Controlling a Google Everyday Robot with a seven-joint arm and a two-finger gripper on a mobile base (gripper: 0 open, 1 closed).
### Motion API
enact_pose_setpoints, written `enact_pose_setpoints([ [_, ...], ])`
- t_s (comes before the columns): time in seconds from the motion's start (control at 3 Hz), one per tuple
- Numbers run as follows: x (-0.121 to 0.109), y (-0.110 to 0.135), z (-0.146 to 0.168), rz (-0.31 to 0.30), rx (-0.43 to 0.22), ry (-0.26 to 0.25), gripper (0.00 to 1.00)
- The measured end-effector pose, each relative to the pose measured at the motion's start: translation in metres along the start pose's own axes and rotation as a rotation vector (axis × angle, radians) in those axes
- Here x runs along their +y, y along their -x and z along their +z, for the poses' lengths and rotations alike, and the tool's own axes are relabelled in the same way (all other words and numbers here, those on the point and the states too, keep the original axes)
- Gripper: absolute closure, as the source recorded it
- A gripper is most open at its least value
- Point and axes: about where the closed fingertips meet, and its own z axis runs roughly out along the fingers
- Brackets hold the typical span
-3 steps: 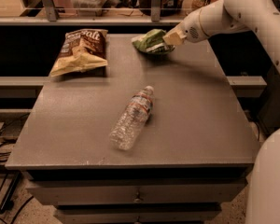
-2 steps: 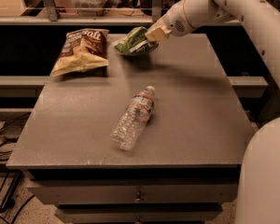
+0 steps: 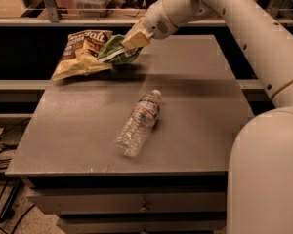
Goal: Move green jalapeno chip bag near brown chip bag
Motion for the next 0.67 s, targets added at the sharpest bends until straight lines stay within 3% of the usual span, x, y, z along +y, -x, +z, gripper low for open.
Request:
enact_pose_setpoints([
  [0.33, 0.0100, 0.0072, 0.0149, -0.003, -0.013, 0.052, 0.36],
  [0.67, 0.0111, 0.0074, 0.0187, -0.003, -0.013, 0.059, 0.12],
])
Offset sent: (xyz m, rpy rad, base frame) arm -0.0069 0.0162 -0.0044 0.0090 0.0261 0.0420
